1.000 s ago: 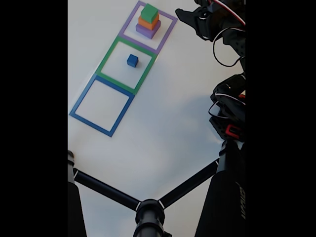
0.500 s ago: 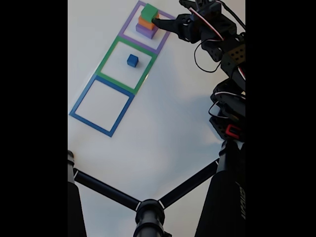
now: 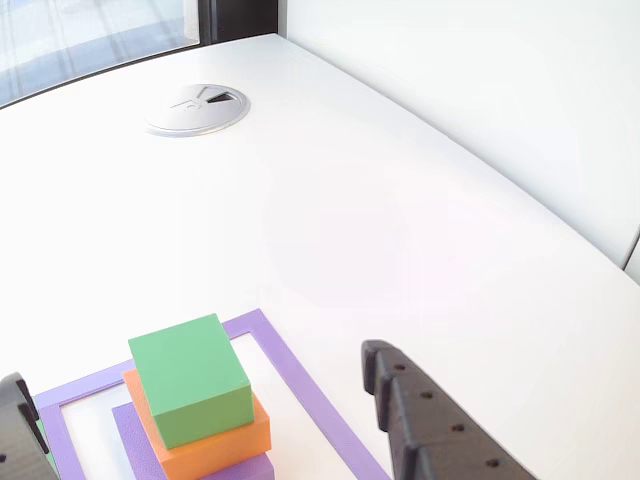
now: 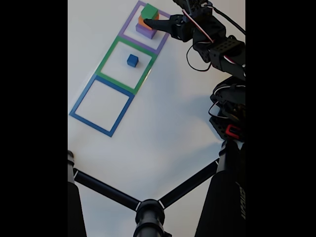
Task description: Tower of hanoi
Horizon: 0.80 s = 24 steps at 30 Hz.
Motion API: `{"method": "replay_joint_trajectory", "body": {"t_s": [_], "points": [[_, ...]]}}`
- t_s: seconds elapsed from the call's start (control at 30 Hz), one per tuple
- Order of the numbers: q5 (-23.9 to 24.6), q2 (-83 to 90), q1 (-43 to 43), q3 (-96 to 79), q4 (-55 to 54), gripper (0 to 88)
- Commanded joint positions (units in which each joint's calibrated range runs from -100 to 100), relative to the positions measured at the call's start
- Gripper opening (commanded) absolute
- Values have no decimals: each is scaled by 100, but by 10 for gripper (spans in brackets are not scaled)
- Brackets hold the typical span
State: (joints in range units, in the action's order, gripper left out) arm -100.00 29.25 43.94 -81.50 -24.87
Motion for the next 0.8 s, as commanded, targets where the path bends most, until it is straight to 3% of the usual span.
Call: {"method": "replay_joint_trajectory", "body": {"t_s": [0.0, 0.4, 0.77], "points": [[0, -451, -137, 77, -679, 406], [0, -1839, -473, 477, -1861, 399], [0, -2404, -502, 895, -1950, 397]]}}
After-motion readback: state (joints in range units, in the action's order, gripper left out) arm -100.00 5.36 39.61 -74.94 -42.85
